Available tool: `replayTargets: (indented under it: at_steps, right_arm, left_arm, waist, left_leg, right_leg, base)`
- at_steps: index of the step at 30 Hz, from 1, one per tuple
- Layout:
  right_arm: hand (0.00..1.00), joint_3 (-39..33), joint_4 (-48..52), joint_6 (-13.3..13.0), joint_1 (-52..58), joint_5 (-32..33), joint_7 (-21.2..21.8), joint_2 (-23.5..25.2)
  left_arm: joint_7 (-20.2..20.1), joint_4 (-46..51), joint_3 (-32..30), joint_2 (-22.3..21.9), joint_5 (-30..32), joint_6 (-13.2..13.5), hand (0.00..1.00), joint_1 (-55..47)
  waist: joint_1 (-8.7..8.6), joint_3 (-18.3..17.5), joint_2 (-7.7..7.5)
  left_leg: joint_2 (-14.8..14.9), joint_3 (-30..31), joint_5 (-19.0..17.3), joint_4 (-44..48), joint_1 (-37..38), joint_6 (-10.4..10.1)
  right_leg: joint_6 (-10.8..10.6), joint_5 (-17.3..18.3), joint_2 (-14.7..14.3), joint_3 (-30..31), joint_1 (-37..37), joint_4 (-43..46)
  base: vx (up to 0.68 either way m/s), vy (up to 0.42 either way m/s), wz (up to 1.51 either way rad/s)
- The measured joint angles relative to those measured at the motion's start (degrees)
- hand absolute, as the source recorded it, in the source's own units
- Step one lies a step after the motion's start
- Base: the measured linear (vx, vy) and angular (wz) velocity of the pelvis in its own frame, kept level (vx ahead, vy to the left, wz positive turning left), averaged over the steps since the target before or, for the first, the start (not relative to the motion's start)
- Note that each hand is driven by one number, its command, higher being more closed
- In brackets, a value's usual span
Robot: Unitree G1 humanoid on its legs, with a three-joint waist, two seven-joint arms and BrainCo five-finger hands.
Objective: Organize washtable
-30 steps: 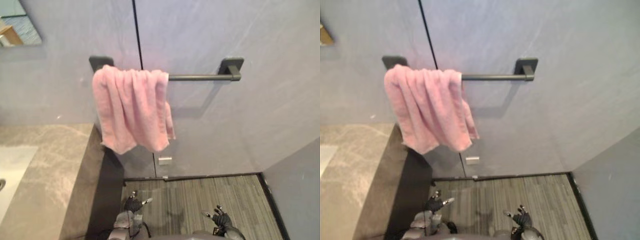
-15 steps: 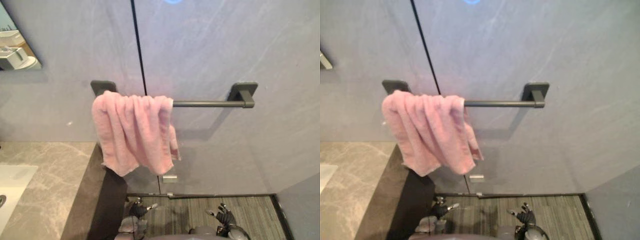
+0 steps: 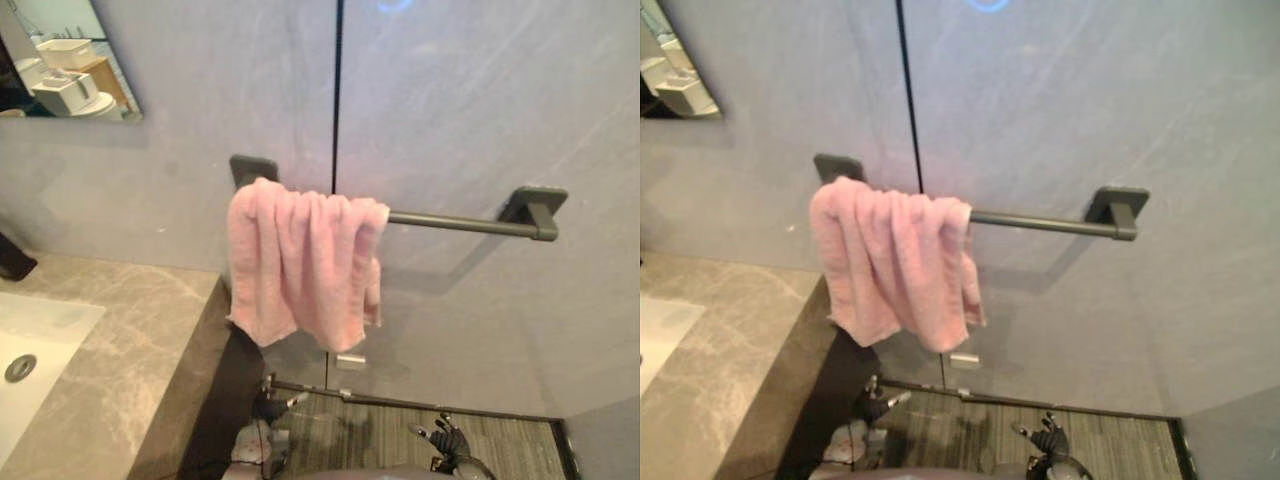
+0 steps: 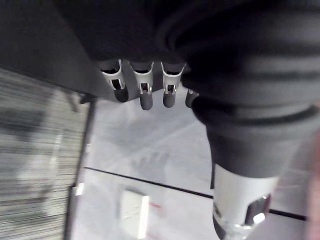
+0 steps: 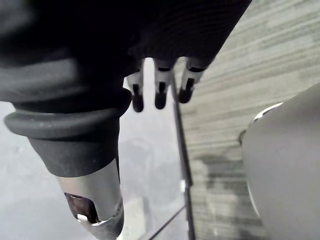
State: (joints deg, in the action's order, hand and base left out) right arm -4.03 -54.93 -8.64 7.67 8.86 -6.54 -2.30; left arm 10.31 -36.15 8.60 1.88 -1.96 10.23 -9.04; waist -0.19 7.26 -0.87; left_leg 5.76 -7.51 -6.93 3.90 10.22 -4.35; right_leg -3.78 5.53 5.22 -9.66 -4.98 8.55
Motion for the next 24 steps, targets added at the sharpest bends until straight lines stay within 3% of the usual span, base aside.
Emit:
replayTargets:
  at_steps: [4,11,24]
  right_arm:
    - [0.0,1.3,2.0,0.0,1.3,-0.2,-0.9,-0.3]
    - [0.0,3.6,2.6,0.1,1.4,-1.2,-0.9,-0.4]
    - [0.0,4.4,4.7,0.1,3.0,-2.7,-0.6,-0.5]
  left_arm:
    - [-0.2,13.2,0.9,0.4,0.5,0.5,0.0,-3.6]
    - [-0.3,26.1,2.5,0.4,0.6,1.5,0.0,-7.3]
    - [0.2,41.4,-0.1,-2.9,3.3,2.3,0.0,-9.6]
  waist:
    - [0.98,0.0,0.18]
    - [1.12,-0.1,-0.05]
    - [1.5,-1.2,-0.51]
  left_leg:
    - [0.1,1.1,0.4,0.0,-0.4,-0.1]
    - [0.2,1.2,0.6,0.0,-0.3,-0.2]
    - [0.1,2.3,-0.6,2.8,-1.6,-0.1]
  right_leg:
    - [0.0,0.0,0.0,-1.1,-0.6,-0.1]
    - [0.1,-0.1,0.0,-1.4,-0.9,0.0]
    - [0.0,1.3,0.9,-2.5,-0.8,2.6]
  base:
    - [-0.05,-0.02,0.13]
    - [-0.04,-0.01,0.04]
    - [-0.02,-0.001,0.05]
